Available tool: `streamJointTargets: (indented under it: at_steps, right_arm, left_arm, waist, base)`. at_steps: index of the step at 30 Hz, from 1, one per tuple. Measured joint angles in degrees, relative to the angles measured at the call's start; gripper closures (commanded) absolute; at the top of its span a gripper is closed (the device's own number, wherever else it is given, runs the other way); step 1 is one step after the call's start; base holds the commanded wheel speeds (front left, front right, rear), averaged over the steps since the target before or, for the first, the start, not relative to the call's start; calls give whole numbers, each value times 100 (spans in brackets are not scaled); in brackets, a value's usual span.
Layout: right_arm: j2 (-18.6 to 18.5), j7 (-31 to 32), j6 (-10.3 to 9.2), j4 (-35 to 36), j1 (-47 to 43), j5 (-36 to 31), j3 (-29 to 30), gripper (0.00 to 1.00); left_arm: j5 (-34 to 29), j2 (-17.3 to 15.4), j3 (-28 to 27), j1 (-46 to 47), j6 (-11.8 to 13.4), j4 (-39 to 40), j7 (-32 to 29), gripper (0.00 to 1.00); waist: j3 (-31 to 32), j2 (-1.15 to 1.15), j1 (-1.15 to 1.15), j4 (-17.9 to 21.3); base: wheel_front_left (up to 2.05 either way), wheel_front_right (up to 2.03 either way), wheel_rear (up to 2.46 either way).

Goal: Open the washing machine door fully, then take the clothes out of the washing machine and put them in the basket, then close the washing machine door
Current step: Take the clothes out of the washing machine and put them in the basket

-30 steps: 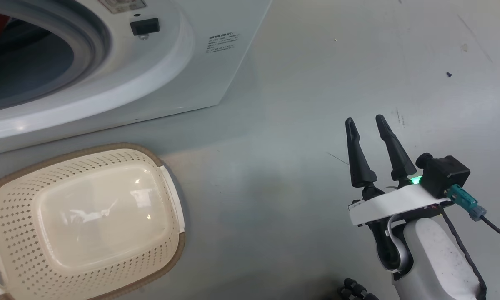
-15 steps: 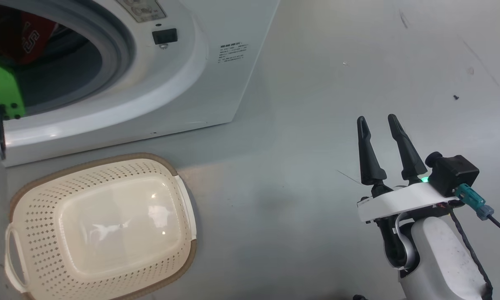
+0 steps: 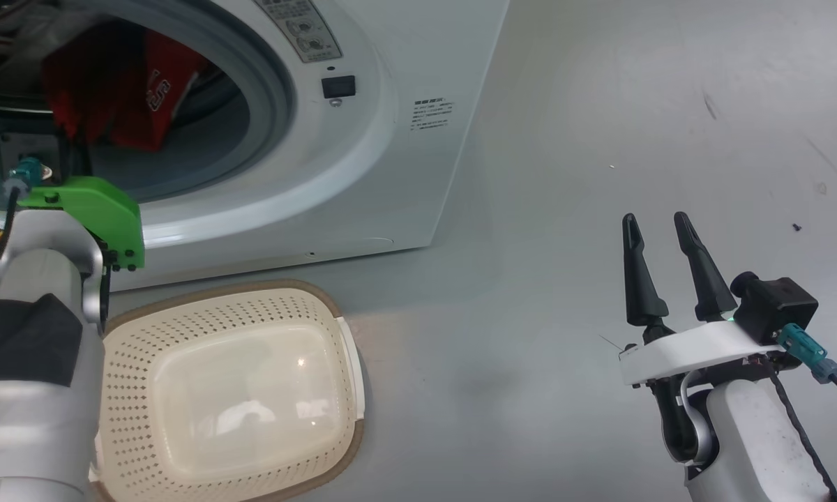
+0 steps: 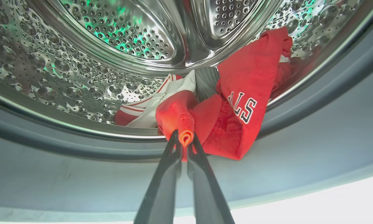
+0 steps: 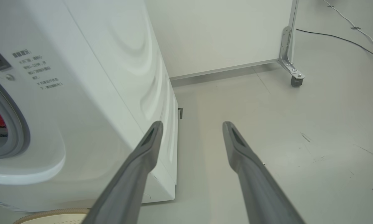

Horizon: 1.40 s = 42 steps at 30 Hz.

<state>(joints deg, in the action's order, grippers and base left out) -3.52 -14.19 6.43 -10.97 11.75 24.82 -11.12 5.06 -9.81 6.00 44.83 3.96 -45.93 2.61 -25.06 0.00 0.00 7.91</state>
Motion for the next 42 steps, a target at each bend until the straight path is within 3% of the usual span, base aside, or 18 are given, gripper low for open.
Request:
streamJointTargets:
  at_steps: [17,26,36,42]
  right_arm:
    - [-4,0,3,-157,-442,-37,143,0]
    - [-9,0,3,-198,-743,-46,269,0]
    - [-20,0,-1,-160,-1006,-79,341,0]
    - [-16,0,-1,-93,-1022,-80,327,0]
  left_arm:
    - [389,210,-197,-910,-111,70,1038,100]
    - [437,290,-204,-1386,-138,448,1162,100]
    - [392,352,-52,-1687,-279,1496,1184,100]
    - [287,345,-237,-1733,-213,2915,1183,100]
  waist:
    - [880,0,0,-580]
    - [1387,0,0,-749]
    - [1781,0,0,-937]
    - [1856,0,0,-1005]
  base:
    - [0,0,0]
    - [0,0,0]
    - [0,0,0]
    - [0,0,0]
